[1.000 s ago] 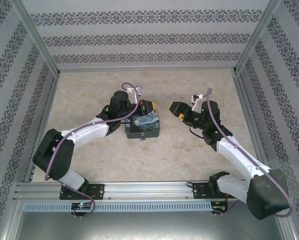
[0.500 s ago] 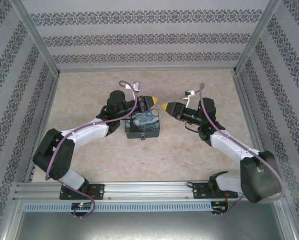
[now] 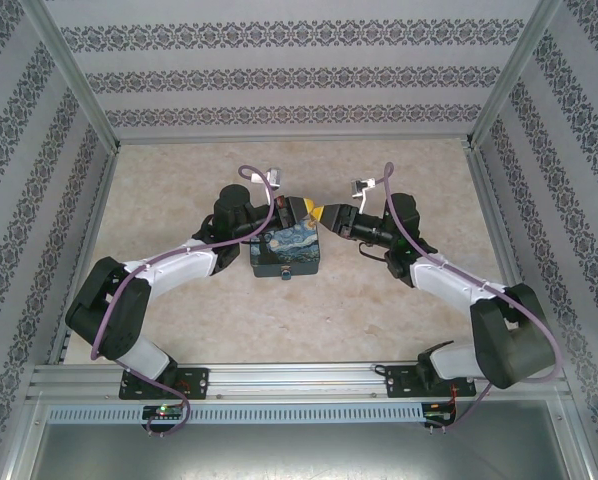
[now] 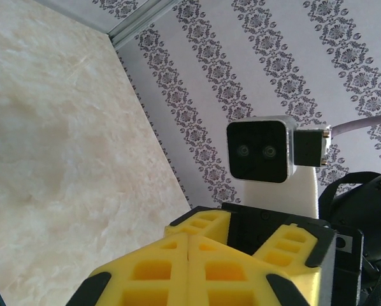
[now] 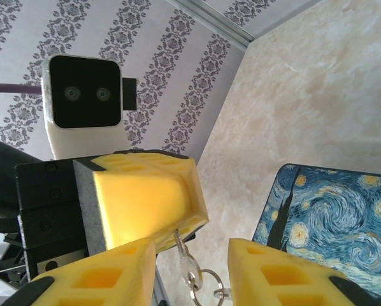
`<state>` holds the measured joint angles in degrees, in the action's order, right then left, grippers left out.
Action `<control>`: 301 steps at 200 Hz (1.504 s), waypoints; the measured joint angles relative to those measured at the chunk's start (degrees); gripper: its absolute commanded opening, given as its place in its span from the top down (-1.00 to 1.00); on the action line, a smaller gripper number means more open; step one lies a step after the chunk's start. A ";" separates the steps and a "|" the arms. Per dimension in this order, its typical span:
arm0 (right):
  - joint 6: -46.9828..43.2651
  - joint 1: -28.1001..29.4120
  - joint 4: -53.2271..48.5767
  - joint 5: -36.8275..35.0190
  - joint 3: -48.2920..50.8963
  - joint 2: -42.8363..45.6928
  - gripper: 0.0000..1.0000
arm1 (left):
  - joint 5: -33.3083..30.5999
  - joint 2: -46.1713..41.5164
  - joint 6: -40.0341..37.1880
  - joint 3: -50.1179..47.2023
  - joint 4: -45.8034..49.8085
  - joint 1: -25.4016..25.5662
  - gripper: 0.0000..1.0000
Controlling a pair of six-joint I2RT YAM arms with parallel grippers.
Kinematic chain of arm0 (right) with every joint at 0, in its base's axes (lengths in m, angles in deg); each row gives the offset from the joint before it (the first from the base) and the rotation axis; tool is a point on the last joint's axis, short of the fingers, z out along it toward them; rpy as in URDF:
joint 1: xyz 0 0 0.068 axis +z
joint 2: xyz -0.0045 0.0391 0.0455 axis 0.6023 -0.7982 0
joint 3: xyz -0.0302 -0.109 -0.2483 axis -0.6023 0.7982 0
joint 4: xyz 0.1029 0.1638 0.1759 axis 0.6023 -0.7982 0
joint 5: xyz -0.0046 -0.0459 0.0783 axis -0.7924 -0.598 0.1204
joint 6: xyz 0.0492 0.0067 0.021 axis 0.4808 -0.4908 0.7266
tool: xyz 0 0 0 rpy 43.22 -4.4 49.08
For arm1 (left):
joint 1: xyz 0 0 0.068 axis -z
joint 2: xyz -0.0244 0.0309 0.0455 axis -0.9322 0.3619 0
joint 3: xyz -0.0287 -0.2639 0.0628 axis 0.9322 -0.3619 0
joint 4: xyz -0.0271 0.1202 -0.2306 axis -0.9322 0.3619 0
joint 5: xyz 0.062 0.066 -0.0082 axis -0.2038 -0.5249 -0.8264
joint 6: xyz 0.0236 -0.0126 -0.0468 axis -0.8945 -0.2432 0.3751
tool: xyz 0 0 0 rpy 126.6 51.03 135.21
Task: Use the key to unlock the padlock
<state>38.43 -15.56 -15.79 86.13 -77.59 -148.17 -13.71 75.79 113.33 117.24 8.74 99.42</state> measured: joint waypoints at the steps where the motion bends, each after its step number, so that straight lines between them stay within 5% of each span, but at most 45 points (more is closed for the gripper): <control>1: 0.00 0.04 0.02 0.00 0.00 -0.04 0.34 | 0.00 -0.02 0.02 0.00 0.00 0.00 1.00; 112: 0.63 0.92 2.16 0.70 0.66 -0.85 0.50 | -0.04 0.68 0.04 0.00 0.00 0.00 1.00; 164: 0.81 1.55 2.75 0.98 0.96 -1.97 0.75 | -0.09 0.74 0.04 0.00 0.02 0.00 1.00; 184: 0.74 1.55 3.15 1.14 0.96 -2.01 1.00 | -0.31 0.76 0.04 0.00 0.04 0.00 1.00; 204: 1.07 1.55 3.50 1.20 1.05 -2.05 1.00 | -0.46 0.76 0.09 0.00 0.09 -0.02 1.00; 218: 1.07 1.55 3.87 1.18 1.44 -2.05 1.00 | -0.48 0.76 0.26 0.00 0.31 -0.02 0.52; 230: 1.05 1.55 3.96 1.27 1.92 -2.05 1.00 | -1.05 0.76 0.81 0.00 0.79 0.00 -0.21; 237: 0.98 1.51 3.89 1.29 2.45 -2.03 1.00 | -1.62 0.72 1.16 0.00 1.33 -0.02 -0.38; 301: -3.56 0.48 -1.81 1.18 4.55 0.48 1.00 | -4.72 -1.73 7.28 3.13 17.97 -1.86 -0.63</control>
<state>34.86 -15.08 -17.61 87.31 -73.05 -147.69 -18.44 74.06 120.61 120.37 26.71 97.56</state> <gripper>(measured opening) 0.050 0.808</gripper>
